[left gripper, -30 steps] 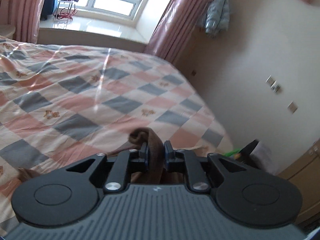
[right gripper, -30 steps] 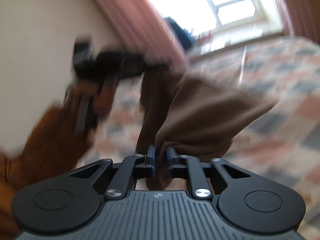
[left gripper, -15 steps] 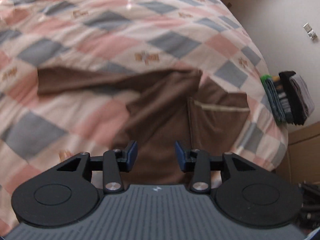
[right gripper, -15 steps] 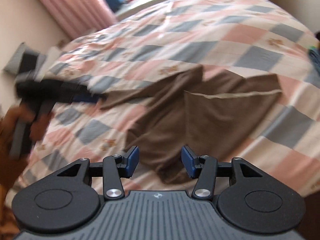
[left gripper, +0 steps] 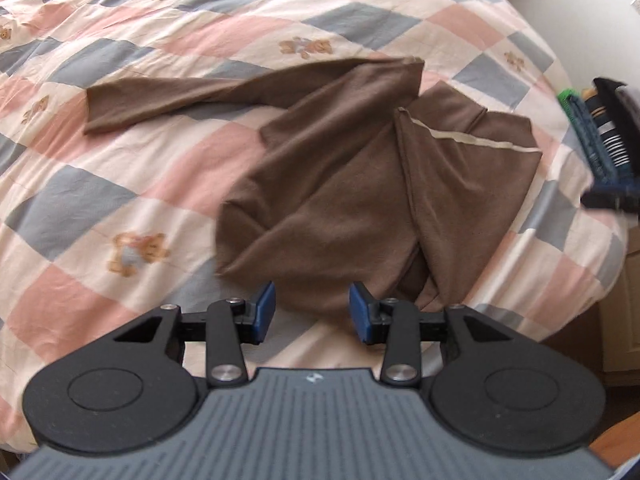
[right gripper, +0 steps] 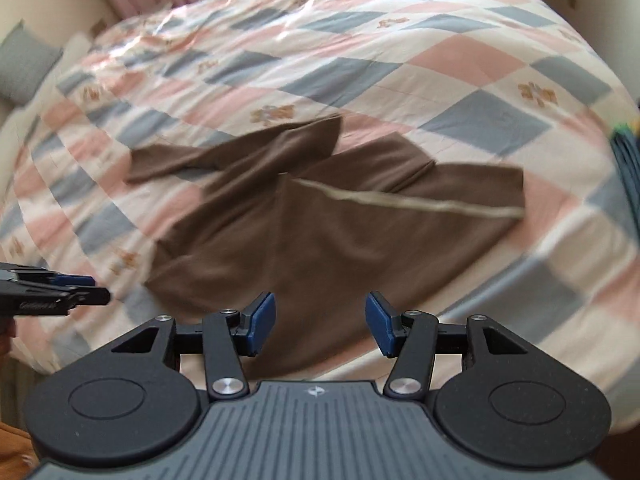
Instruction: Fold clothes
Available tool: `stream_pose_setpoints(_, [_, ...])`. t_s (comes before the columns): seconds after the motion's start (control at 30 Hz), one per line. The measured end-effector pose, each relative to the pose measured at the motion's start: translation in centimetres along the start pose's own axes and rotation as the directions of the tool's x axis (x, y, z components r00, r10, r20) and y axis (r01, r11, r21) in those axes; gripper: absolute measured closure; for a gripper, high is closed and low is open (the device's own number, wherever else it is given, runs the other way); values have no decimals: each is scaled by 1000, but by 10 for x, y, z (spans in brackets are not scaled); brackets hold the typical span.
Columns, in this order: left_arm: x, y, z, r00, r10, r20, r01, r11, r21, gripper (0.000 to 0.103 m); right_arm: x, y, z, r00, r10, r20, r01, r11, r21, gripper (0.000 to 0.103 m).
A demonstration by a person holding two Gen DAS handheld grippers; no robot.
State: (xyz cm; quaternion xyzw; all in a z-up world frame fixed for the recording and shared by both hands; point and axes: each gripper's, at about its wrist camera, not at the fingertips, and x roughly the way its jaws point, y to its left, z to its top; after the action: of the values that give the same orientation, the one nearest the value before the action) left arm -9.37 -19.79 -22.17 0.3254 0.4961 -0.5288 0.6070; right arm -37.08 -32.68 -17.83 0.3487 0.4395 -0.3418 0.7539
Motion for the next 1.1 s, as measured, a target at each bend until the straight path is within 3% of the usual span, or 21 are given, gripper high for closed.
stream_pose_setpoints(0.1, [22,-38,2,999,38,-10,-38,998,-40,70,20,-38,23,999,9,-45,-12,996,-88,49])
stream_pose_setpoints(0.2, [29,-60,4,999,38,-9,-39,989,-145,70,38,-82,44,998,27,-60,-34,993,-117,49])
stream_pose_setpoints(0.3, [28,-70,4,998,56,-1,-54,972,-227,70,66,-123,69,993,99,-66,-102,994,-45,54])
stream_pose_setpoints(0.33, [27,-72,4,998,65,-6,-64,968,-244,70,77,-134,78,989,136,-55,-137,991,-9,60])
stream_pose_setpoints(0.4, [27,-75,5,996,83,-13,-83,958,-274,70,100,-152,94,983,184,-28,-182,980,77,60])
stream_pose_setpoints(0.53, [29,-72,8,994,110,-7,-106,941,-321,70,148,-168,122,977,210,22,-211,958,194,60])
stream_pose_setpoints(0.6, [30,-71,9,993,116,3,-108,936,-334,70,172,-166,134,981,192,9,-190,965,179,60])
stream_pose_setpoints(0.73, [38,-71,14,993,118,20,-105,938,-331,70,214,-159,148,983,168,-79,-157,979,130,60])
stream_pose_setpoints(0.77, [40,-72,16,993,116,18,-104,940,-326,70,222,-157,150,980,171,-105,-159,980,117,69])
stream_pose_setpoints(0.83, [42,-76,21,994,107,24,-94,947,-308,70,220,-153,153,965,231,-126,-219,971,100,97])
stream_pose_setpoints(0.97, [38,-87,34,995,64,80,-43,969,-245,68,171,-145,154,941,335,-51,-330,940,89,98])
stream_pose_setpoints(1.03, [33,-96,42,992,29,125,-4,980,-198,67,136,-140,155,908,418,-18,-413,904,113,98])
stream_pose_setpoints(1.1, [26,-107,50,983,-7,181,33,990,-139,66,103,-128,155,855,518,-7,-514,851,111,98])
